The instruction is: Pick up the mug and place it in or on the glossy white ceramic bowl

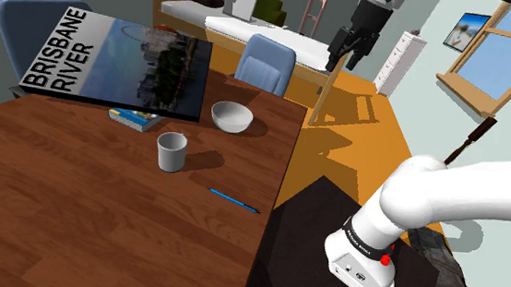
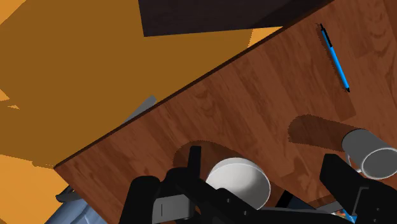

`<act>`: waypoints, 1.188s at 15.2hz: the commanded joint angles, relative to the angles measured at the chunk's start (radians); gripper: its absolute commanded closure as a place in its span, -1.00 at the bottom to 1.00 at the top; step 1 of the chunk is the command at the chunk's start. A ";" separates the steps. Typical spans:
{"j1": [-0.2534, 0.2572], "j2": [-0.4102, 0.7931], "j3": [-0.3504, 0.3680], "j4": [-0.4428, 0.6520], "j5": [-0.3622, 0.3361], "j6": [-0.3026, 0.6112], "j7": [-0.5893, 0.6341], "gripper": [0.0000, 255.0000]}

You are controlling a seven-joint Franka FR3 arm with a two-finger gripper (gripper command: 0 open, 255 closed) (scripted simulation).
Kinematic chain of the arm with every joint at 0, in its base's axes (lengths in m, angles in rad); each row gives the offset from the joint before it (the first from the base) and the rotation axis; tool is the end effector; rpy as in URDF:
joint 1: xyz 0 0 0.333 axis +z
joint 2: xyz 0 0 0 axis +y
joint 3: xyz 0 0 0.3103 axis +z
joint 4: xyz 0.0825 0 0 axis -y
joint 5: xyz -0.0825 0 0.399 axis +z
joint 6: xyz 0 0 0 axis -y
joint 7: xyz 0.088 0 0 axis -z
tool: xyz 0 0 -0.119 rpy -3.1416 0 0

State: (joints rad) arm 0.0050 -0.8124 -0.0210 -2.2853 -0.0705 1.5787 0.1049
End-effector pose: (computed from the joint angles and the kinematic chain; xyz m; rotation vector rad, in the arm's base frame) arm 0.3205 -0.0157 0.6185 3.0816 -0.1825 0.1671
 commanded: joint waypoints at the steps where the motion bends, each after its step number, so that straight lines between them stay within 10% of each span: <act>1: 0.000 0.000 0.000 0.000 0.000 0.000 0.000 -1.00; 18: 0.071 0.410 0.245 -0.003 0.086 0.351 0.273 -1.00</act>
State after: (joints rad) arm 0.0735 -0.4354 0.2104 -2.2965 0.0158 1.9088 0.3609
